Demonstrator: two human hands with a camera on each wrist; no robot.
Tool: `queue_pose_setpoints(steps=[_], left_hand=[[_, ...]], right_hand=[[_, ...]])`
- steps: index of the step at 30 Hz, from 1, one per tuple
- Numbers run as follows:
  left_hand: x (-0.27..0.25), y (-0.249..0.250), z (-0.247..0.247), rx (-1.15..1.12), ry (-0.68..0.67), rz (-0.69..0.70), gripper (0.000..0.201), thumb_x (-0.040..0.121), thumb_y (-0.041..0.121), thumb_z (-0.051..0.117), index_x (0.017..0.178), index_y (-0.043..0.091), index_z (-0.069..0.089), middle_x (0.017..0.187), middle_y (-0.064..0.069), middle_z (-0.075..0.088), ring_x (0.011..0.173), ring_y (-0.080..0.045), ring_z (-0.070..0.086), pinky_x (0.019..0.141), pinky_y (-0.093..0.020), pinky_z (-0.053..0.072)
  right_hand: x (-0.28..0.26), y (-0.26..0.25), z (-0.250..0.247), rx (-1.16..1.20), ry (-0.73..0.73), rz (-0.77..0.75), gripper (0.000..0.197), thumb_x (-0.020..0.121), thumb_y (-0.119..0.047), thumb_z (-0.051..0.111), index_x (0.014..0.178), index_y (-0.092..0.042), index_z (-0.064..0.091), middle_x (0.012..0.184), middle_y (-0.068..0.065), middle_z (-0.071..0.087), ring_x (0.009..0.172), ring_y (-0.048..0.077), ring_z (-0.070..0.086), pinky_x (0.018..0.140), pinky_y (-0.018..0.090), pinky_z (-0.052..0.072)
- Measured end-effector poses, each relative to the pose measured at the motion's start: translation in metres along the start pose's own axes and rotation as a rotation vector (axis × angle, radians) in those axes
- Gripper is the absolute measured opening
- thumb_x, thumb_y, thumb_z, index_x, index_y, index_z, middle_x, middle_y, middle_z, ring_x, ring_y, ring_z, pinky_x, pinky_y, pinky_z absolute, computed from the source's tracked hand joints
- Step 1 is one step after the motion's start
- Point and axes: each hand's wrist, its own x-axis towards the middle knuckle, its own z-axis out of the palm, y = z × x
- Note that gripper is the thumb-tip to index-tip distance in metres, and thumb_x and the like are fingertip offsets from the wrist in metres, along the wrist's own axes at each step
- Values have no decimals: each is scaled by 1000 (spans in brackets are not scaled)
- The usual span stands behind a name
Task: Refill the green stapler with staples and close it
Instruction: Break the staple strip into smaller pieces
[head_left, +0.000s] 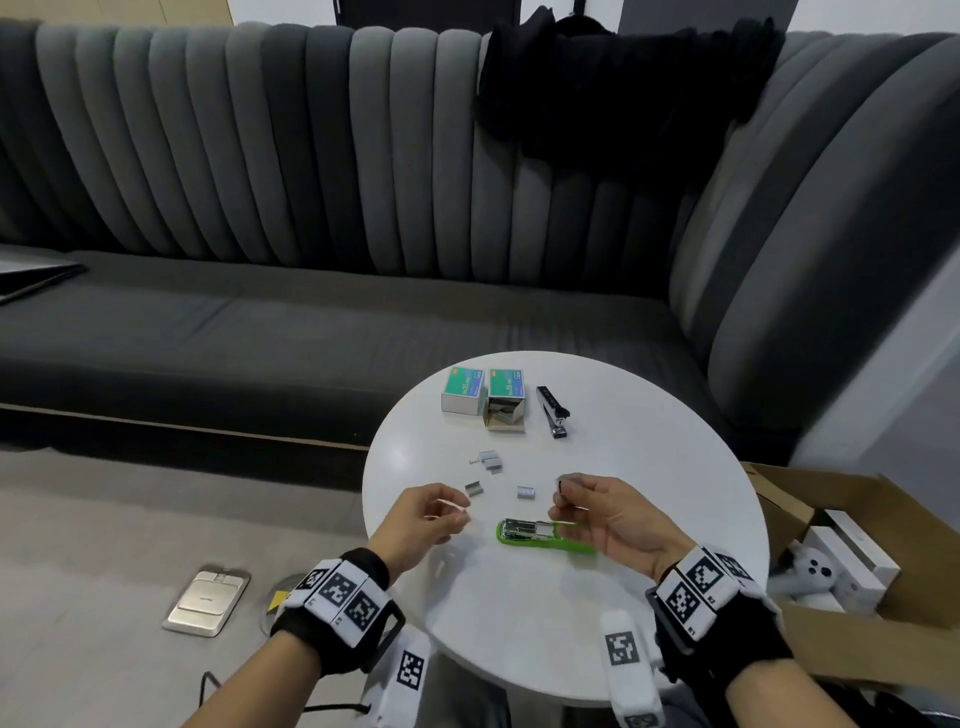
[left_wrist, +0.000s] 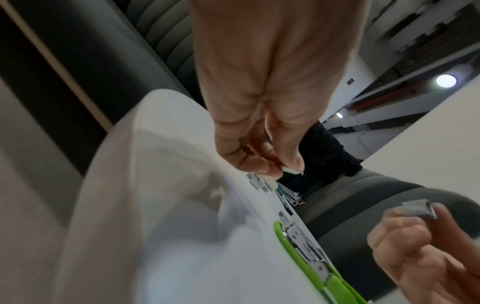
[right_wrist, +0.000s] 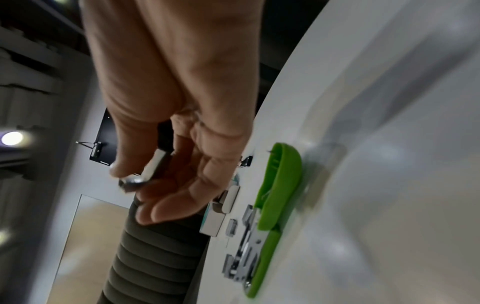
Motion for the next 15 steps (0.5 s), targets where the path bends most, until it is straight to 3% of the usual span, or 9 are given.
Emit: queue_pose_setpoints(steps=[5, 7, 9, 11, 15], left_hand=[[-2, 0, 3, -88, 39, 11, 12, 85, 4, 60, 86, 15, 63, 77, -1, 62, 69, -10, 60, 68, -18, 49], [0, 2, 6, -103, 33, 21, 13, 85, 3, 60, 86, 15, 63, 77, 2, 64, 63, -3, 62, 65, -15, 50], [3, 4, 8, -110, 39, 29, 14, 85, 1, 59, 87, 14, 63, 76, 1, 65, 58, 1, 62, 62, -12, 50], [7, 5, 9, -107, 59, 35, 14, 85, 0, 58, 89, 13, 63, 76, -2, 64, 59, 0, 62, 63, -13, 50], [16, 1, 14, -57, 90, 37, 13, 85, 2, 60, 97, 6, 63, 84, -7, 65, 68, -8, 62, 63, -11, 51]], right_hand=[[-1, 1, 4, 31, -46, 31, 17, 89, -12, 47, 79, -4, 59, 64, 3, 67, 60, 14, 68, 52, 22, 56], [-2, 2, 6, 38, -82, 39, 14, 77, -19, 61, 79, -5, 59, 65, 2, 66, 61, 13, 68, 53, 22, 56], [-1, 4, 4, 59, -134, 38, 37, 57, -26, 84, 78, -6, 61, 67, 3, 67, 63, 14, 68, 54, 24, 57], [-1, 4, 2, 80, -166, 27, 56, 37, -28, 94, 77, -7, 60, 68, 3, 66, 63, 15, 67, 54, 25, 56], [-3, 5, 2, 96, -191, 13, 58, 34, -29, 95, 76, -8, 60, 67, 2, 65, 62, 14, 66, 54, 24, 56]])
